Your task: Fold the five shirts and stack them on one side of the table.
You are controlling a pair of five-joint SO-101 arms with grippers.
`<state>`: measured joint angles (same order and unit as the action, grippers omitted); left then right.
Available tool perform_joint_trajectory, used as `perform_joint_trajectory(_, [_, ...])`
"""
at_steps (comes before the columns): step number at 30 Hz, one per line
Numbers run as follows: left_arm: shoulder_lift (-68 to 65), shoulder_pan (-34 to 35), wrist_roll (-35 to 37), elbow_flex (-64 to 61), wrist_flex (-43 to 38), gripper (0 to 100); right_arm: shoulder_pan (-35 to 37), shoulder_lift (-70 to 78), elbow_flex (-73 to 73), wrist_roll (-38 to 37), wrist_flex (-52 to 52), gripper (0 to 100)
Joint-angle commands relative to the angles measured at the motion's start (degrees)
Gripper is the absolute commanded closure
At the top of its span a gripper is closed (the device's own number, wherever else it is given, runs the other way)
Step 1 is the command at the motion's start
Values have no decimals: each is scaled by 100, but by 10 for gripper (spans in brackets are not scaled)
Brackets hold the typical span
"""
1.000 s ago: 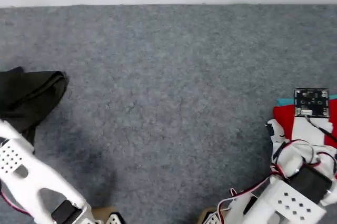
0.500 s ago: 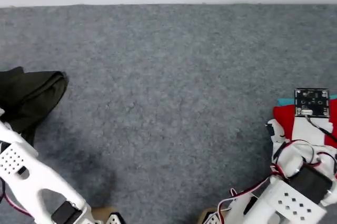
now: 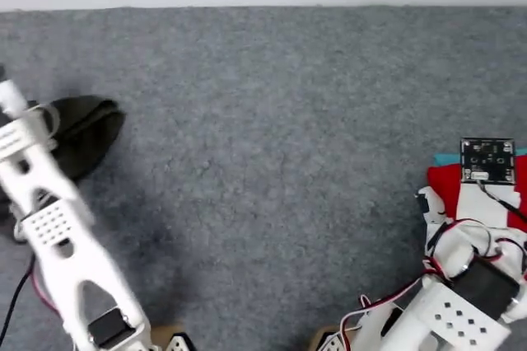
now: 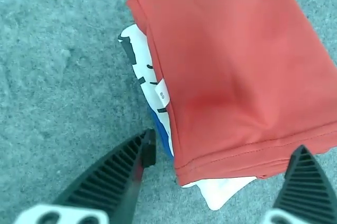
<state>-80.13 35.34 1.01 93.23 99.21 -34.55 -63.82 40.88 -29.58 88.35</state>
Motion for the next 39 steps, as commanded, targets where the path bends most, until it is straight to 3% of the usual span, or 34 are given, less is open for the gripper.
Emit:
perform_joint_trajectory(1, [993,-1029,-18,295,158,988,57,-40,-18,-53,4,615])
perform_joint_trajectory(12, [3341,-4607,-26,-4,158,988,57,-48,-18,-53,13,615])
perform_joint_trajectory(19, [4484,-5802,-26,-338,158,988,57,-48,-18,-53,13,615])
perform_joint_trajectory(23, [4949,-5802,-26,-673,158,988,57,-48,-18,-53,13,615])
perform_joint_trajectory(30, [5178,-5697,-26,-2378,141,988,57,-48,-18,-53,13,615])
perform_joint_trajectory(39, [6470,-3824,-35,-2343,141,988,57,-48,-18,-53,13,615])
